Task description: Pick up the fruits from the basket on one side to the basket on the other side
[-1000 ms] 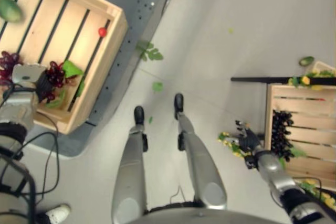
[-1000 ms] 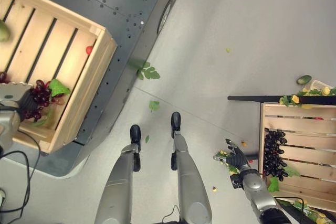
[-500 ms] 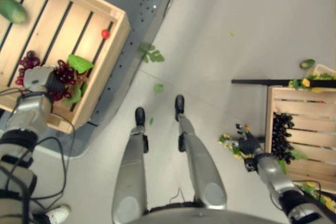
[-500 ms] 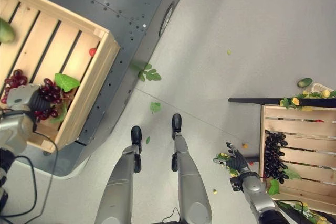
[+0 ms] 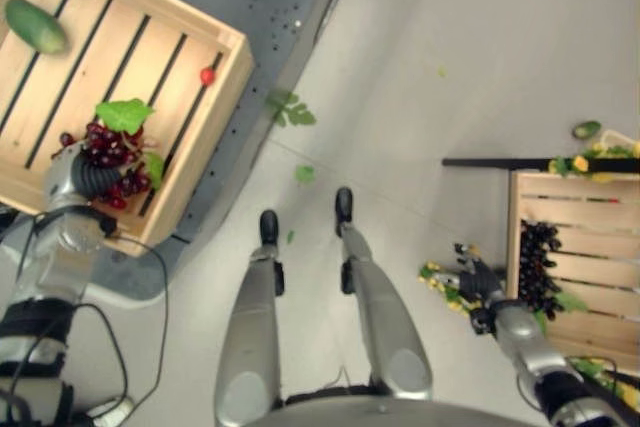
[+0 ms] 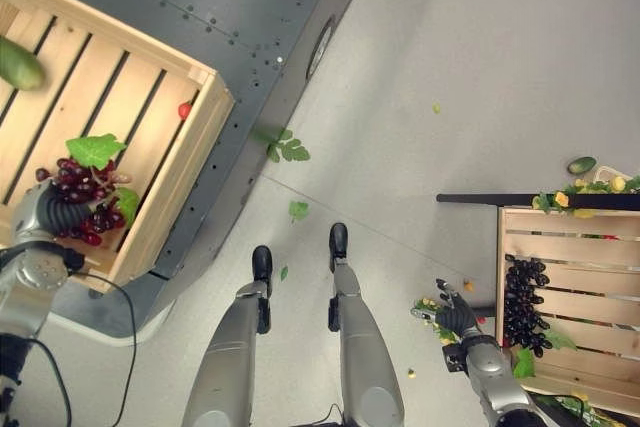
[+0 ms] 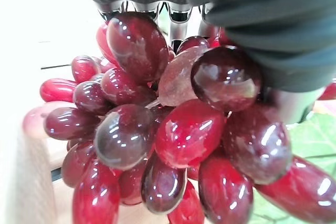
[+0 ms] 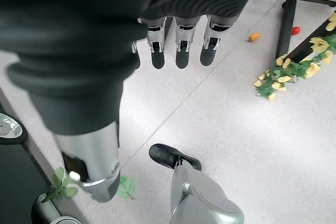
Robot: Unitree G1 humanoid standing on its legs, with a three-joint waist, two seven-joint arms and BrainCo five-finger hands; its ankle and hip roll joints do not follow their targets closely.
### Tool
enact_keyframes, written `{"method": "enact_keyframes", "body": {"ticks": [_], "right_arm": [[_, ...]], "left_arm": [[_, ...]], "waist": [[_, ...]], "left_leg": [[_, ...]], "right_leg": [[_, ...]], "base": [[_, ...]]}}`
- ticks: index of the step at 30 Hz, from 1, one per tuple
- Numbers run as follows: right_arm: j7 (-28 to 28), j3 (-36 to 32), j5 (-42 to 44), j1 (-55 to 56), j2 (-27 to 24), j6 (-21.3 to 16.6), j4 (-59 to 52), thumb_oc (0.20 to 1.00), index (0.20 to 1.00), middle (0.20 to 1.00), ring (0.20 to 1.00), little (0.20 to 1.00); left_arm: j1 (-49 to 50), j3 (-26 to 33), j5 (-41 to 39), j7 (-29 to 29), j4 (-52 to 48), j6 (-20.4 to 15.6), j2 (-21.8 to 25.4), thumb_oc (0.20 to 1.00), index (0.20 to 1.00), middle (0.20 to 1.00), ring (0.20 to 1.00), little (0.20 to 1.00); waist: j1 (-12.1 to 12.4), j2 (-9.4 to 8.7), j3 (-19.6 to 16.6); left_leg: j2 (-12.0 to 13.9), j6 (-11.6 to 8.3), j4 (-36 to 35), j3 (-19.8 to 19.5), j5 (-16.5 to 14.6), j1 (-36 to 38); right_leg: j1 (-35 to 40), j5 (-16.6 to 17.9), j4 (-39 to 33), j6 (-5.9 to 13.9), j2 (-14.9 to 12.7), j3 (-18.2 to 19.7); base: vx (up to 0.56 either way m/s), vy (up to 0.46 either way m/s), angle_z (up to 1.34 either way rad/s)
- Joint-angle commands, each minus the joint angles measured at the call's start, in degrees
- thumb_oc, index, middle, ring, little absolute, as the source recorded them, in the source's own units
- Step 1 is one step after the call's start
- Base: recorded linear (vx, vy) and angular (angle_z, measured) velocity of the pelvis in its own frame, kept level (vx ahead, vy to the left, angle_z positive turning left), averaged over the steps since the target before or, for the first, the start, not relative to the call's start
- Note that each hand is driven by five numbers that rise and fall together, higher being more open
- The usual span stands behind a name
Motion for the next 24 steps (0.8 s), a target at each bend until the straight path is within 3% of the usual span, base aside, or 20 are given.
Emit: {"method": "enact_keyframes", "body": {"ticks": [1,18,24], "right_arm": [[0.6,-2.9,-0.8,3.4,-2.9,1.3,0.2,1.000,1.000,1.000,1.000,1.000],[1.7,-3.3,-1.5,3.4,-2.3,2.3,5.6,1.000,1.000,1.000,1.000,1.000],[1.8,-2.9,-2.2,3.1,-1.9,2.3,8.1,1.000,1.000,1.000,1.000,1.000]], "left_arm": [[2.5,6.4,-8.9,1.3,-3.2,-4.1,-2.0,0.200,0.200,0.200,0.200,0.200],[9.3,9.2,-30.7,-5.1,-14.3,-11.3,-7.6,0.200,0.200,0.200,0.200,0.200],[9.9,8.9,-33.5,-6.1,-16.5,-12.0,-8.6,0.200,0.200,0.200,0.200,0.200]], "waist": [[2.1,3.87,-1.3],[2.4,6.61,-5.4],[2.6,7.18,-6.3]], "left_leg": [[-2.8,0.41,-17.1,-3.3,8.7,5.8],[-3.5,0.40,-19.9,-3.4,9.0,11.0],[-3.6,0.43,-20.3,-3.6,8.8,12.4]], "right_leg": [[3.6,-8.6,3.7,2.60,1.5,-1.3],[8.3,-9.2,2.4,2.43,1.5,-1.0],[9.7,-9.5,2.3,2.39,1.5,-1.2]], "base": [[0.03,-0.008,-0.05],[0.02,-0.003,-0.01],[0.02,-0.005,0.01]]}}
